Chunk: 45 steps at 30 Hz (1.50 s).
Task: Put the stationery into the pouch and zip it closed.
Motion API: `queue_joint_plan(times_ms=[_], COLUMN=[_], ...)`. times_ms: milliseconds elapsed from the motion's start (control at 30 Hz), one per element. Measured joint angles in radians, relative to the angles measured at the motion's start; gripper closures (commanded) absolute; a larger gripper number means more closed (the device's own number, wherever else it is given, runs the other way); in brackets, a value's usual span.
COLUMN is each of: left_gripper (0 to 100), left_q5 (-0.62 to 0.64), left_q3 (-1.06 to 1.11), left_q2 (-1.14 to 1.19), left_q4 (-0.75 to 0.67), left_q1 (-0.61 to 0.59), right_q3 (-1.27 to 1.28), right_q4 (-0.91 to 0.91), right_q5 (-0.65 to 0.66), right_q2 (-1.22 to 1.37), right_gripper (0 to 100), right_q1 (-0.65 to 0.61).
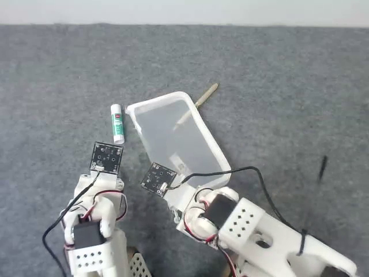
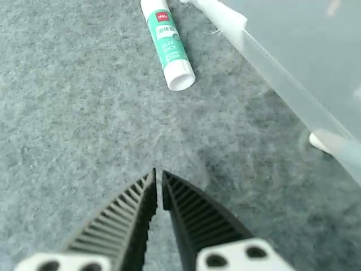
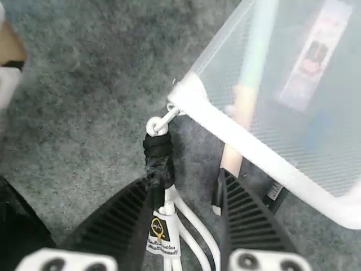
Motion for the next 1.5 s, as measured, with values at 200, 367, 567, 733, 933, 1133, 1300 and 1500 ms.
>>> queue_joint_plan(times_ms=[200, 367, 567, 733, 933, 1133, 1300, 1500], left_gripper=[99, 99, 99, 99, 99, 99, 99, 99], left_q5=[0.000, 0.000, 0.000, 0.000, 0.000, 0.000, 0.000, 0.000], left_q3=[0.000, 0.000, 0.000, 0.000, 0.000, 0.000, 0.000, 0.000], left_q2=[0.000, 0.000, 0.000, 0.000, 0.000, 0.000, 0.000, 0.000], left_q4=[0.000, 0.000, 0.000, 0.000, 0.000, 0.000, 0.000, 0.000], left_q1=[0.000, 0.000, 0.000, 0.000, 0.000, 0.000, 0.000, 0.000], right_q3=[0.000, -0.003, -0.003, -0.003, -0.003, -0.003, -0.003, -0.003], right_q4=[-0.055, -0.087, -0.187, -0.290, -0.373, -0.324, -0.204, -0.100], right_q5=[0.000, 0.000, -0.002, -0.002, -0.002, -0.002, -0.002, -0.002], right_q2=[0.135, 0.153, 0.153, 0.153, 0.155, 0.114, -0.018, -0.094], right_gripper=[95.0, 95.4, 95.4, 95.0, 95.0, 95.0, 95.0, 95.4], right_q1=[0.061, 0.115, 0.199, 0.256, 0.368, 0.364, 0.302, 0.235])
